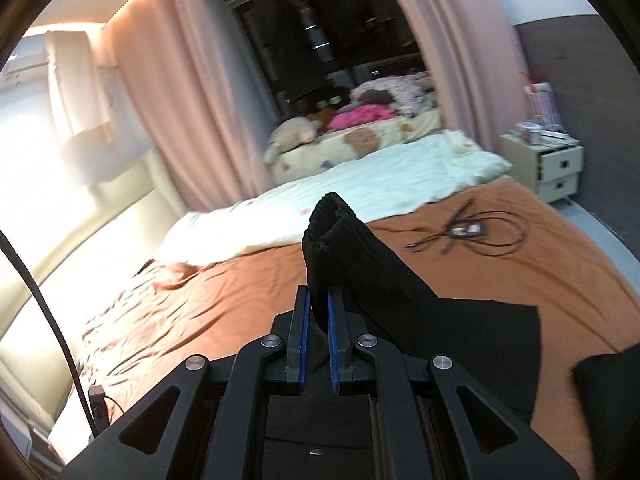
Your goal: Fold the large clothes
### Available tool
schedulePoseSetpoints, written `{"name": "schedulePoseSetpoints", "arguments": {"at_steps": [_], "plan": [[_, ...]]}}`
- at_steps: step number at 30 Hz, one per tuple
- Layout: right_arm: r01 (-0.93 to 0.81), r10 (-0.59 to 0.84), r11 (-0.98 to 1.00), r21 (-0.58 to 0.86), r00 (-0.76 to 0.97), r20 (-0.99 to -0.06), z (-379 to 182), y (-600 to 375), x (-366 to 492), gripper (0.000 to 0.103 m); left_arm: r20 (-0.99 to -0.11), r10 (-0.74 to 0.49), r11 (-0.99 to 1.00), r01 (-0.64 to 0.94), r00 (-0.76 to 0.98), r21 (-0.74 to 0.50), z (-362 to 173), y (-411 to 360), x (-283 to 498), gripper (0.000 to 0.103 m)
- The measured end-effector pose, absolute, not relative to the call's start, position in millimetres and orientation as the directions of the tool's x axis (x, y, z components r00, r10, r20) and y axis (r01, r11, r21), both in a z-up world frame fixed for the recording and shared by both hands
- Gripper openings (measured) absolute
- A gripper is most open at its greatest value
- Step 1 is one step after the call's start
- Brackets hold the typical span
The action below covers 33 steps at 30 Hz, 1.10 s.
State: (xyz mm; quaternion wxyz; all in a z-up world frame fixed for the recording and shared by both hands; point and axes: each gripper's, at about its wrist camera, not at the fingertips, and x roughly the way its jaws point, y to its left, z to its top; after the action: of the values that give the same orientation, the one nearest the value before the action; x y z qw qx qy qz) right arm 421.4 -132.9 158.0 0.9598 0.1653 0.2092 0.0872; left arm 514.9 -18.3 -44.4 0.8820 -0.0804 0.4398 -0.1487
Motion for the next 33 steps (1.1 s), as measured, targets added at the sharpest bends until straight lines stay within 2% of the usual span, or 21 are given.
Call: {"name": "schedulePoseSetpoints", "arguments": {"at_steps": [10, 18, 21, 23, 29, 33], "plan": [[-0.196, 0.373, 0.898, 0.394, 0.815, -0.444, 112, -78, 513, 0.005, -0.778, -0.259, 0.965, 0.114, 0.573, -0.237, -55, 49, 507, 0.070], [-0.143, 0.426, 0.881, 0.450, 0.654, -0.626, 51, -78, 564, 0.010, -0.798, -0.189, 0.980, 0.053, 0.572, -0.194, -61, 84, 505, 0.070], [-0.166, 0.462, 0.867, 0.469, 0.618, -0.635, 45, -95, 566, 0.024, -0.802, -0.193, 0.979, 0.050, 0.566, -0.200, -64, 84, 507, 0.070], [-0.179, 0.481, 0.854, 0.488, 0.626, -0.613, 47, -116, 561, 0.084, -0.803, -0.205, 0.976, 0.060, 0.560, -0.208, -67, 76, 511, 0.070], [-0.169, 0.467, 0.865, 0.473, 0.618, -0.633, 35, -179, 530, 0.086, -0.805, -0.243, 0.969, 0.105, 0.541, -0.222, -72, 45, 520, 0.070], [-0.113, 0.352, 0.922, 0.370, 0.643, -0.681, 24, -227, 502, 0.086, -0.806, -0.274, 0.962, 0.146, 0.525, -0.232, -78, 17, 529, 0.070]]}}
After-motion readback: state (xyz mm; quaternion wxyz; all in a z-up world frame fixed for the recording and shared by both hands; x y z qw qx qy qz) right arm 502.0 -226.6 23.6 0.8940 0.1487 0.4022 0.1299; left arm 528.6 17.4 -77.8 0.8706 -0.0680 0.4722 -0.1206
